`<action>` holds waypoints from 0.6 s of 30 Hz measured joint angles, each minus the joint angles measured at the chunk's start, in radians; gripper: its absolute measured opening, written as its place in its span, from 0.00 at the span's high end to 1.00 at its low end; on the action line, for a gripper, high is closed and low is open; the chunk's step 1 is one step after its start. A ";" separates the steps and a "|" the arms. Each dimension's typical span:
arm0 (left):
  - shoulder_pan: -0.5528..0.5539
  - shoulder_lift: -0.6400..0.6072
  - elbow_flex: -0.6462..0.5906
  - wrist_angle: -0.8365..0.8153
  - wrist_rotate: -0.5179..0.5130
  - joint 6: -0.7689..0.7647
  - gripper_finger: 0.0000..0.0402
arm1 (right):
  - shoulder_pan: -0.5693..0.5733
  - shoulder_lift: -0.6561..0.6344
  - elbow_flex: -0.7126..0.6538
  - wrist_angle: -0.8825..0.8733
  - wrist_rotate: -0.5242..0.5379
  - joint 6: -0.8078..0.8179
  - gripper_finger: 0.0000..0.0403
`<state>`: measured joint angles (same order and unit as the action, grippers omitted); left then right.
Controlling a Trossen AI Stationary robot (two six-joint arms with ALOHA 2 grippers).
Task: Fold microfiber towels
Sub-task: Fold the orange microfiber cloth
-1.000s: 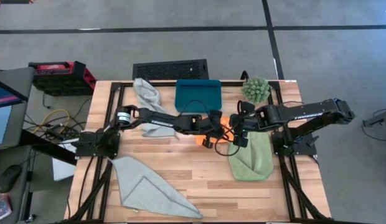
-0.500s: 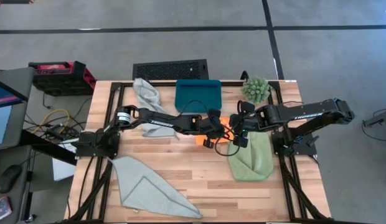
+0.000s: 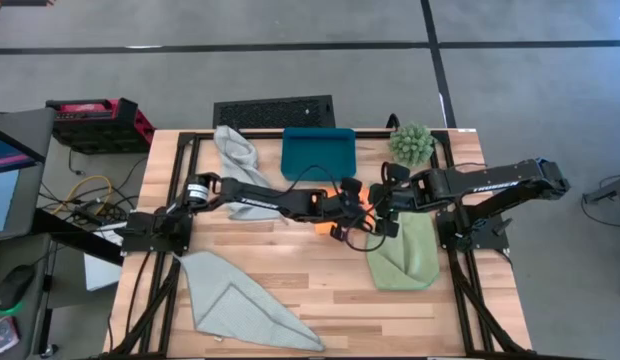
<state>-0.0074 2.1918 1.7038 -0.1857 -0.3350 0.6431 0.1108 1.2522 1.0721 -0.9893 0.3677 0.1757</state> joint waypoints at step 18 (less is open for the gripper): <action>0.014 -0.172 0.080 -0.746 0.153 -0.349 0.64 | 0.066 0.002 -0.106 0.129 -0.036 -0.187 0.59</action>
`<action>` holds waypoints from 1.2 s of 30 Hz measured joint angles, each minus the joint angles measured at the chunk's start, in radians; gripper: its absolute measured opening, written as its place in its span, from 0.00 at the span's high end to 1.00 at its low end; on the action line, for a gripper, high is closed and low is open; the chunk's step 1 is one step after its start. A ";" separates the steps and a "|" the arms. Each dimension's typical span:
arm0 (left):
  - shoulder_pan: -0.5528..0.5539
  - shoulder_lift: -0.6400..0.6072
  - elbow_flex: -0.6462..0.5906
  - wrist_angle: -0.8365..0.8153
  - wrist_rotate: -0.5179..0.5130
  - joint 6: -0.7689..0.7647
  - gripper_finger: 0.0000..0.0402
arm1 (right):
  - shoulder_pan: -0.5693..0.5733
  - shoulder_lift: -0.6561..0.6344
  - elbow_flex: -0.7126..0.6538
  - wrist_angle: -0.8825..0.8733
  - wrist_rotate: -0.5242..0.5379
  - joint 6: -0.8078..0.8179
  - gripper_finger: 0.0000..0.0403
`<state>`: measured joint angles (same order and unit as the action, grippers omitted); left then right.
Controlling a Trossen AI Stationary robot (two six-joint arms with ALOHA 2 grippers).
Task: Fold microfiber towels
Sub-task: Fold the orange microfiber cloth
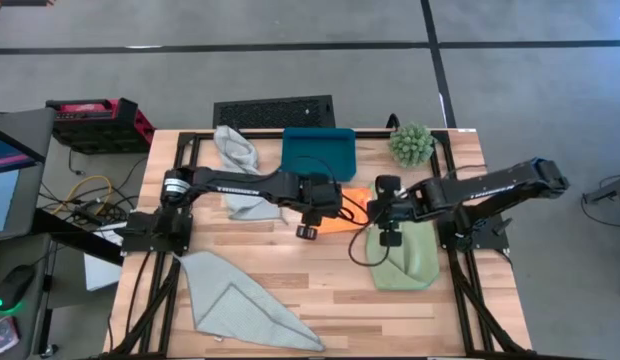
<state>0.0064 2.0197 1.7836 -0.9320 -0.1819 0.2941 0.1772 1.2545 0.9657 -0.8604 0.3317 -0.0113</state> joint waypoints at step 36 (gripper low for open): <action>-0.093 -0.010 -0.495 0.634 -0.145 -0.093 0.64 | 0.016 0.353 -0.056 0.378 -0.042 -0.256 0.59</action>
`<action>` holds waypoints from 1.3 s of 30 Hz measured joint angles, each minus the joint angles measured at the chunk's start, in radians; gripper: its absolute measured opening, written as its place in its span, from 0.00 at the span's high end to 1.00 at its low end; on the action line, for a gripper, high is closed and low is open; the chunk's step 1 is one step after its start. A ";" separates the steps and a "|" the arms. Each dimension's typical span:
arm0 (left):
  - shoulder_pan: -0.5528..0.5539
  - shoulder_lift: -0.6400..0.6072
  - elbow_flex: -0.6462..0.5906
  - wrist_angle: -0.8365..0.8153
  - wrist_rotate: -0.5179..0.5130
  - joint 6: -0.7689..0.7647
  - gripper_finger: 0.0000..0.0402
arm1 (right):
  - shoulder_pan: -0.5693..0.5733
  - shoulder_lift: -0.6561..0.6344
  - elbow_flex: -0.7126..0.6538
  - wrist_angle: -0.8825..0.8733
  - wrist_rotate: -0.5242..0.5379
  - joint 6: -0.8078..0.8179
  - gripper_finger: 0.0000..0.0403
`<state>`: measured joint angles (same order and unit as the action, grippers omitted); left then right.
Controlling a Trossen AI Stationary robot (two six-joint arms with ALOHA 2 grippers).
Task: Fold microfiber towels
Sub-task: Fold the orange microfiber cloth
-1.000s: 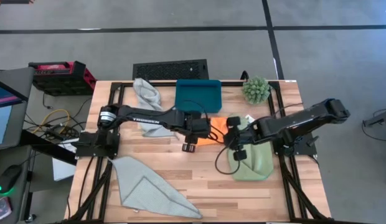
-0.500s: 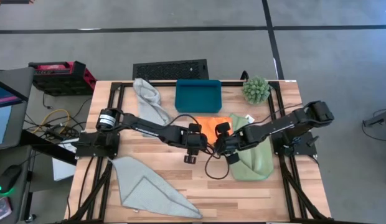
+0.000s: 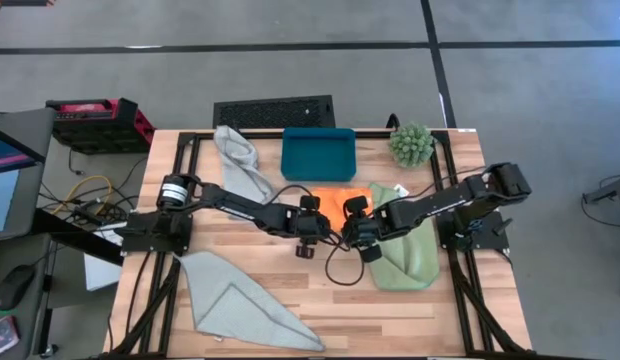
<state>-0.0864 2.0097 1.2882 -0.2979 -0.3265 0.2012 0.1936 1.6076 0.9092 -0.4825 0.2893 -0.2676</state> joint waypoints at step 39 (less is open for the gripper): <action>0.000 0.053 0.002 0.026 -0.035 -0.041 0.64 | -0.012 0.044 -0.001 -0.010 0.000 -0.066 0.59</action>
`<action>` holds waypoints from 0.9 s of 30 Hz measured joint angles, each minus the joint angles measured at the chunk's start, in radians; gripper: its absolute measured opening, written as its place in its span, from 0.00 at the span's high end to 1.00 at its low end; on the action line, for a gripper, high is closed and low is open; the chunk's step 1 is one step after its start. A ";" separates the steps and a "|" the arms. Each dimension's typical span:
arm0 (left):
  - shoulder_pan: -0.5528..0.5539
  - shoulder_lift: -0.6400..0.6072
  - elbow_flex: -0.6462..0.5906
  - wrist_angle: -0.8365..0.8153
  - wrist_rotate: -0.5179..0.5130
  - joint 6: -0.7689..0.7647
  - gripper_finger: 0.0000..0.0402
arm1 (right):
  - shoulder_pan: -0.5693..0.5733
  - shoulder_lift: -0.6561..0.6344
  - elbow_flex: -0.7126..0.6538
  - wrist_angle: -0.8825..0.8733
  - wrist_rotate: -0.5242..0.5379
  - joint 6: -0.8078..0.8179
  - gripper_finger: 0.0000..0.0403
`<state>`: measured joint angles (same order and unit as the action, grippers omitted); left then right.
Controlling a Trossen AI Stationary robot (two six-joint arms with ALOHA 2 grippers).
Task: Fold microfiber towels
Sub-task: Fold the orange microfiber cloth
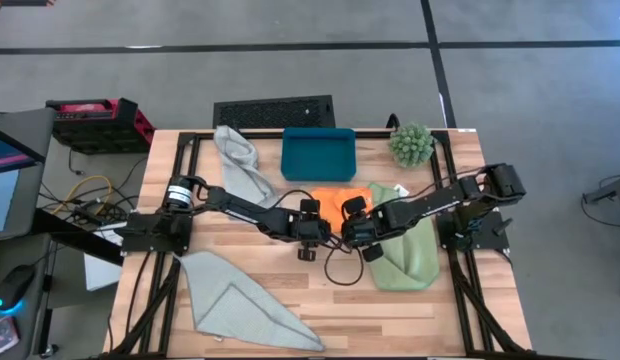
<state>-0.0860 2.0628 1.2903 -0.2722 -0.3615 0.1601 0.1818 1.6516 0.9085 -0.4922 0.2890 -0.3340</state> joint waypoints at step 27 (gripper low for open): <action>0.001 0.001 -0.001 -0.002 -0.010 0.000 0.64 | -0.141 0.017 0.001 -0.024 -0.191 -0.058 0.59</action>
<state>-0.0849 2.0640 1.2892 -0.2741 -0.3711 0.1604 0.0407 1.6683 0.9096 -0.5161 0.0981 -0.3924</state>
